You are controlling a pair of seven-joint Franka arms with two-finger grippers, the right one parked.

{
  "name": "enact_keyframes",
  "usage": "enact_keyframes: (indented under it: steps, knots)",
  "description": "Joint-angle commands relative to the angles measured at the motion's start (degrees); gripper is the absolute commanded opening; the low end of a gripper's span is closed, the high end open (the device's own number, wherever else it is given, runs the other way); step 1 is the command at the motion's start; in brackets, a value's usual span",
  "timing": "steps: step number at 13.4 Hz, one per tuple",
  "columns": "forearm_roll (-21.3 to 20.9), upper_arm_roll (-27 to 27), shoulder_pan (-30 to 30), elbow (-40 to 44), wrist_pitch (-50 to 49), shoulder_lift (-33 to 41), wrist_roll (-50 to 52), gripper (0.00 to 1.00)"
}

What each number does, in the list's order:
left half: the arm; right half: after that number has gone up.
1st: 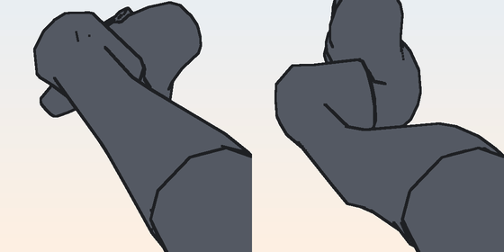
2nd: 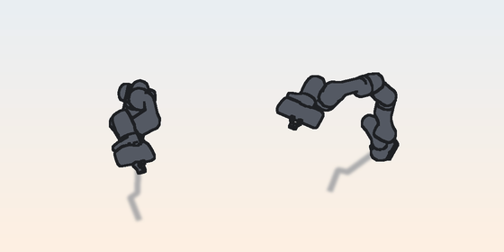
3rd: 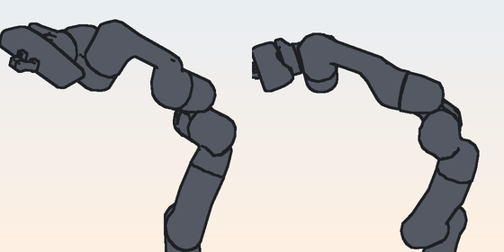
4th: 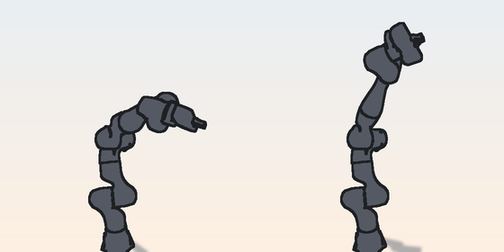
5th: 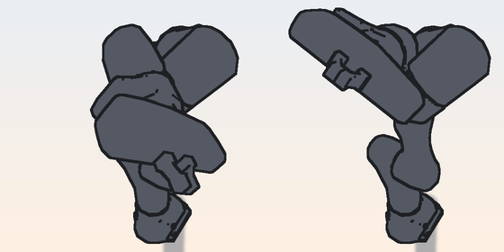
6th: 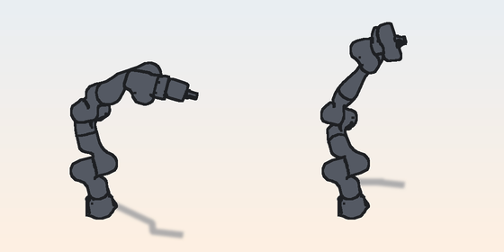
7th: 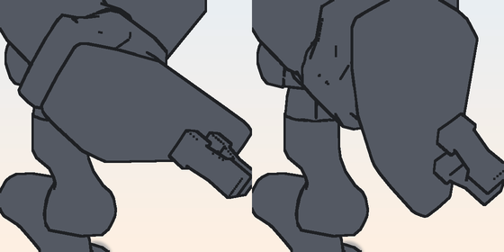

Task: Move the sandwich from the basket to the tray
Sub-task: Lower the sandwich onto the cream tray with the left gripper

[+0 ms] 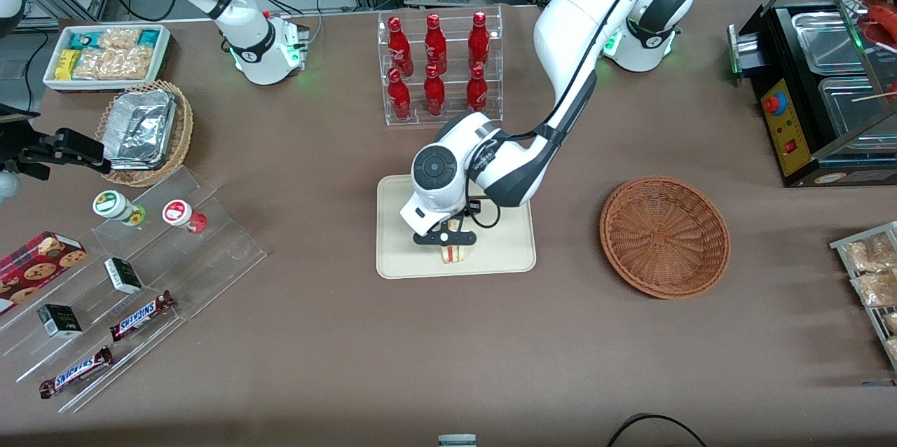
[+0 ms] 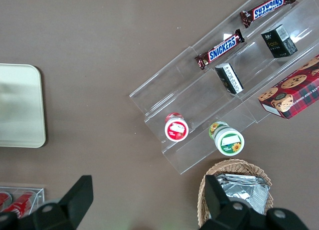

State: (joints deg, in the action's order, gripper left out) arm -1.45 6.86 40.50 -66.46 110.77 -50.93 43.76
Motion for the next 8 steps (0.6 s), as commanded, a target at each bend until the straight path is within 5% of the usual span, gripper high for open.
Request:
enact_keyframes:
  steps: [1, 8]
  knots:
    - [-0.3, -0.1, 0.7, 2.0, -0.3, -0.8, 0.6, 1.0]
    - [0.0, -0.3, 0.4, 2.0, -6.3, 7.6, 1.4, 1.0]
